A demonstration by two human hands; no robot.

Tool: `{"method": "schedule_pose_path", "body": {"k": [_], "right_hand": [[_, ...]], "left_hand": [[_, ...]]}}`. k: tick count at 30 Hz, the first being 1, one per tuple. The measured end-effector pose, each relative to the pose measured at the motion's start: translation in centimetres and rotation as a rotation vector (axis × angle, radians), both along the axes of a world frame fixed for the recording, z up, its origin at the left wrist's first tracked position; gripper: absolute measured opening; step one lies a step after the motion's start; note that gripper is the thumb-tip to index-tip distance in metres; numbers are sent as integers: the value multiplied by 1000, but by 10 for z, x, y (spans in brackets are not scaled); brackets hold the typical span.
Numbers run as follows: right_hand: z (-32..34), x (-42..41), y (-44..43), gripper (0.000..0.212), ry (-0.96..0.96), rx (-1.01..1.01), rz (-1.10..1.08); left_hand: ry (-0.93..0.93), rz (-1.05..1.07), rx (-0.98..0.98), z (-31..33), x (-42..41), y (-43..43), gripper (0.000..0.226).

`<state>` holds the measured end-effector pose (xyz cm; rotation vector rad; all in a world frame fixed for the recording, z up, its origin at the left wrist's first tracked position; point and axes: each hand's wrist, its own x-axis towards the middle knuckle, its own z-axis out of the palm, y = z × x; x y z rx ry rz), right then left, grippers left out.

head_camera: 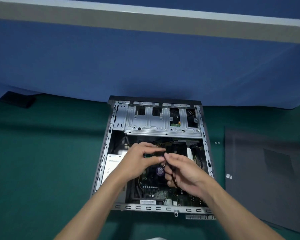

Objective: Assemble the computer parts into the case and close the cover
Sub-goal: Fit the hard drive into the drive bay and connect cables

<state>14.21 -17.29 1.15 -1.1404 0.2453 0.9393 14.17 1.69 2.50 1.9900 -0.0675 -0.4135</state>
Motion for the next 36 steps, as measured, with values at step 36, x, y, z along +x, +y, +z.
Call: {"method": "schedule_pose_path", "body": {"k": [36], "right_hand": [[-87,77,77,21,-597,-1627,351]], "left_hand": [[30,-832,1146,-57,44,-3,77]]}}
